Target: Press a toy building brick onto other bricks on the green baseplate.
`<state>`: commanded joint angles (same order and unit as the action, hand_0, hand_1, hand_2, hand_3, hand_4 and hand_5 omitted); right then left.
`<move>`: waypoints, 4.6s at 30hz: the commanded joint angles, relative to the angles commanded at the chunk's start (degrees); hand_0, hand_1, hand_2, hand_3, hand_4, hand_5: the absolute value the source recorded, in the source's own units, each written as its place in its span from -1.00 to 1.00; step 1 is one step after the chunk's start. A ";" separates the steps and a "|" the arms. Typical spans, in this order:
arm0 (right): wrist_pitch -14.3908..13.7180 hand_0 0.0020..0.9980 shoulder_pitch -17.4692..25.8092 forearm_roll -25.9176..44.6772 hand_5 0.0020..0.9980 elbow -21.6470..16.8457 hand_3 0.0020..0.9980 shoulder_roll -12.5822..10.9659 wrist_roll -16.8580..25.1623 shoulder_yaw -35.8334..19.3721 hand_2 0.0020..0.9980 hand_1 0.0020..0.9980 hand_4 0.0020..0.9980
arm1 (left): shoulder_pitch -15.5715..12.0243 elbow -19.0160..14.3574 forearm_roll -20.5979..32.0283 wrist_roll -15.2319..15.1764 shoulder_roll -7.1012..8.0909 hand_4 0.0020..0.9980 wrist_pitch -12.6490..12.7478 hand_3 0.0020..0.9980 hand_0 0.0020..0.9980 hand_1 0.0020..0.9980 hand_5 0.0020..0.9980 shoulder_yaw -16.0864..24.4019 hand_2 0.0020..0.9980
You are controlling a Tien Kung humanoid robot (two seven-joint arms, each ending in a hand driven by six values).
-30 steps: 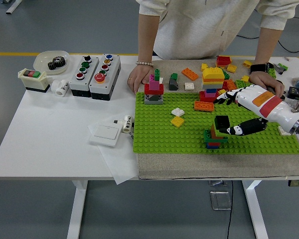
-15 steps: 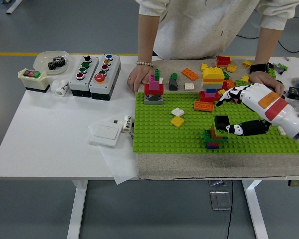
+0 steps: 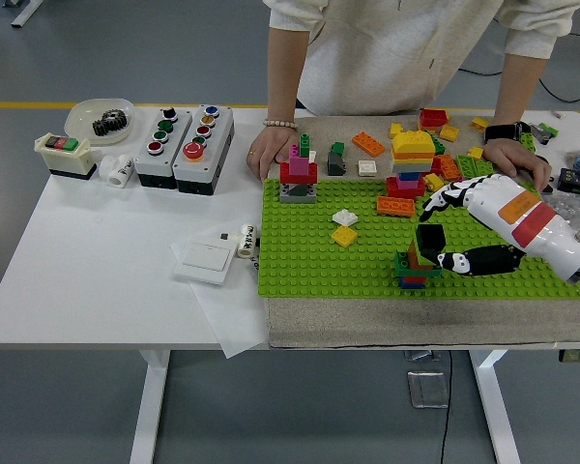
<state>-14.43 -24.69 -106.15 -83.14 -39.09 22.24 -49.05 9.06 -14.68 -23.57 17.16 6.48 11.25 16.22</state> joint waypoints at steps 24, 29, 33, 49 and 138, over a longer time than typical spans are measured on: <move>-0.04 0.05 1.44 -1.07 -0.01 1.41 0.09 0.34 0.56 -0.21 0.25 0.12 0.58 | 0.37 -0.01 0.48 -0.07 -0.14 0.32 0.07 0.24 -0.02 0.13 0.50 -0.13 0.30; -0.01 0.03 1.53 -1.09 -0.01 1.55 0.09 0.38 0.62 -0.15 0.24 0.12 0.58 | 0.42 -0.03 0.60 -0.12 -0.14 0.32 0.05 0.24 -0.02 0.13 0.50 -0.21 0.30; 0.04 0.03 1.49 -1.00 -0.01 1.93 0.09 0.54 0.64 0.05 0.23 0.11 0.57 | 0.44 -0.03 0.55 -0.07 -0.15 0.32 0.02 0.24 -0.02 0.13 0.50 -0.15 0.30; 0.10 0.04 0.85 -0.83 -0.03 2.60 0.09 1.01 0.64 0.51 0.23 0.12 0.57 | 0.49 -0.02 0.47 -0.07 -0.14 0.32 -0.08 0.24 -0.02 0.14 0.51 -0.17 0.30; -1.33 0.00 2.16 -1.58 -0.13 0.56 0.13 1.82 0.74 -0.26 0.25 0.10 0.59 | 0.53 -0.05 0.12 0.00 -0.02 0.32 -0.15 0.25 -0.02 0.13 0.50 -0.18 0.30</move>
<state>-15.76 -22.53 -107.73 -82.58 -37.27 22.98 -49.31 9.59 -14.73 -23.45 17.17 6.46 11.09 16.03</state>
